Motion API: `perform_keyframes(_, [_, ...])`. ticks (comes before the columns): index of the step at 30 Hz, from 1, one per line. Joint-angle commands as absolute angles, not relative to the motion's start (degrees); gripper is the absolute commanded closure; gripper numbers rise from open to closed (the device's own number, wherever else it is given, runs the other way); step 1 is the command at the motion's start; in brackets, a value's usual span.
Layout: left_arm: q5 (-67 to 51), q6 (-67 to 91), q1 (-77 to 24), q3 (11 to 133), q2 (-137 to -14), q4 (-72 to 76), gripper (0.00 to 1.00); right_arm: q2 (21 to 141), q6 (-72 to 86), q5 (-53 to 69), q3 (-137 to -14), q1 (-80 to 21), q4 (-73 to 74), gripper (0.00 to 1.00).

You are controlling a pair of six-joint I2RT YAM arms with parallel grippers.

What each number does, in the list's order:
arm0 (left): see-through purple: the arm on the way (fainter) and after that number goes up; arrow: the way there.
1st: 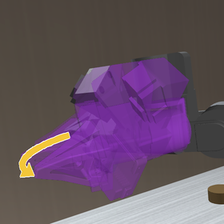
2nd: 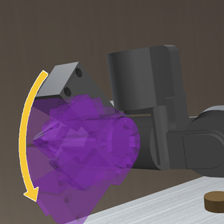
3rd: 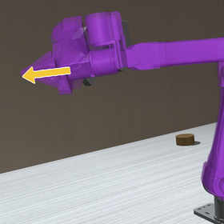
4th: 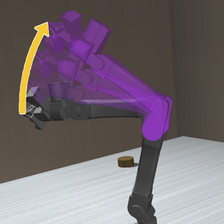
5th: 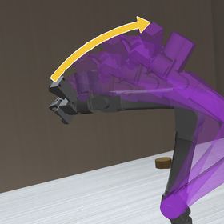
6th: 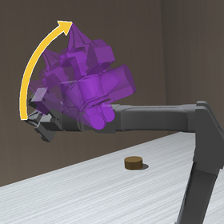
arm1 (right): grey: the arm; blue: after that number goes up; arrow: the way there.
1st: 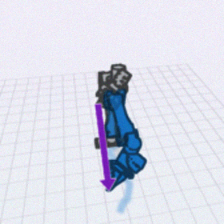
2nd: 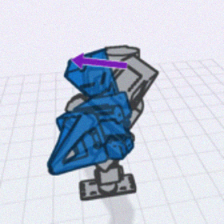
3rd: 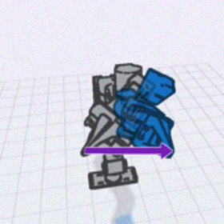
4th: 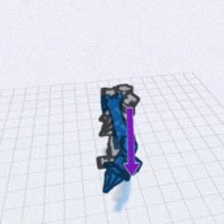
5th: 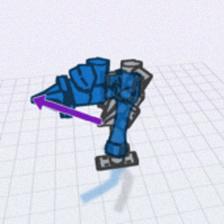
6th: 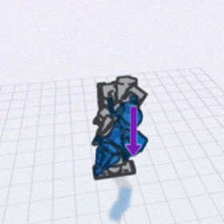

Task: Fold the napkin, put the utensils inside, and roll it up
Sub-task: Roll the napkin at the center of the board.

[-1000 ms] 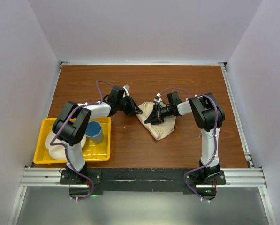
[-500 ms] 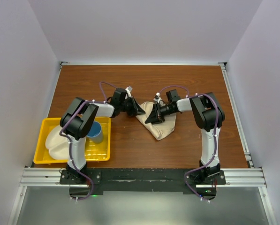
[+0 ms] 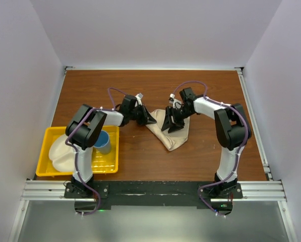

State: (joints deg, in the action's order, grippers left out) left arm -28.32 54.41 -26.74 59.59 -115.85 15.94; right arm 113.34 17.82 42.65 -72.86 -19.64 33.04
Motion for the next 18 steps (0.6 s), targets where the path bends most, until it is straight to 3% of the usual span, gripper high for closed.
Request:
perform_keyframes(1, [-24.34,49.75,-26.46,58.88,-119.88,5.19,0.99,106.53,12.75,30.26,-73.74,-23.98,40.07,0.43])
perform_keyframes(6, [-24.61,49.39,-26.54,59.50,-120.06,4.22,0.99,103.10,12.57,16.82,-69.01,-29.00,39.02,0.46])
perform_keyframes(10, [-25.05,49.22,-26.54,59.94,-120.06,3.25,1.00,101.43,12.65,11.44,-64.70,-30.41,37.09,0.55])
perform_keyframes(14, [-25.31,48.87,-26.54,60.47,-120.15,2.37,1.00,100.81,13.62,8.88,-60.83,-30.50,37.44,0.71])
perform_keyframes(18, [-25.75,48.60,-26.54,61.00,-120.23,1.58,1.00,99.15,14.50,7.21,-59.23,-30.67,38.32,0.74])
